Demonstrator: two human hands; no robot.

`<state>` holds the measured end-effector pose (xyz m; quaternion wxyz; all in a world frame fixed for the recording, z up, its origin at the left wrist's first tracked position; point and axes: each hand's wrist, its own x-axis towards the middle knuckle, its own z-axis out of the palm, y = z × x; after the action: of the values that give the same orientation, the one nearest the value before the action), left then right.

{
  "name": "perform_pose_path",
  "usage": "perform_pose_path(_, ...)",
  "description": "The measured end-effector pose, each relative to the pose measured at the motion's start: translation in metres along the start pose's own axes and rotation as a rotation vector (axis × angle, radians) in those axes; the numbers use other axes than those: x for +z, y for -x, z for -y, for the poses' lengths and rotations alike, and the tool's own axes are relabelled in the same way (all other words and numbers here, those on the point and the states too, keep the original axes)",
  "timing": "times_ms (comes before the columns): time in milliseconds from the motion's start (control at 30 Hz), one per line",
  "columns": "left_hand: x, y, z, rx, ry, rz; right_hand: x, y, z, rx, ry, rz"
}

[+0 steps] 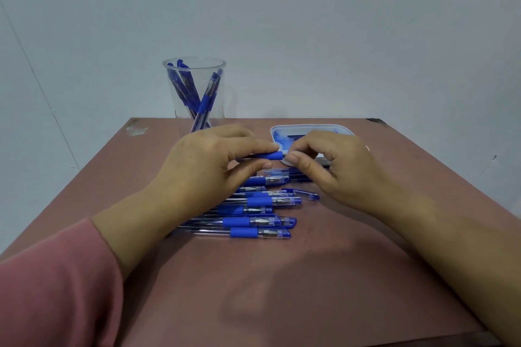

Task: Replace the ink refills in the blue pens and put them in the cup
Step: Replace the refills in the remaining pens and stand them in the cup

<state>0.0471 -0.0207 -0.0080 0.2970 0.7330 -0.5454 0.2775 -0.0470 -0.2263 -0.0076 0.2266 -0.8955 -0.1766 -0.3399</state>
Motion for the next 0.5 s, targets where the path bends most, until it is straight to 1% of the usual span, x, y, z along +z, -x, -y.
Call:
perform_pose_path(100, -0.0005, -0.0007, 0.0015, 0.038, -0.110, -0.017, 0.0004, 0.0000, 0.0009, 0.020, -0.057, -0.002)
perform_pose_path(200, -0.0019, -0.0009, 0.0022, 0.053, -0.166, -0.020, 0.0017, -0.0007, 0.0002, -0.032, 0.007, -0.045)
perform_pose_path(300, -0.0024, -0.0006, 0.0012, 0.047, -0.177, -0.006, 0.0040, -0.0017, 0.0002, -0.020, 0.042, -0.046)
perform_pose_path(433, -0.0016, -0.0002, 0.0010, -0.005, -0.155, 0.023, 0.0059, -0.0017, -0.0002, 0.041, -0.018, 0.006)
perform_pose_path(500, -0.0015, -0.0003, 0.0008, -0.027, -0.142, 0.021, 0.0049, -0.0018, 0.0016, 0.030, -0.036, -0.026)
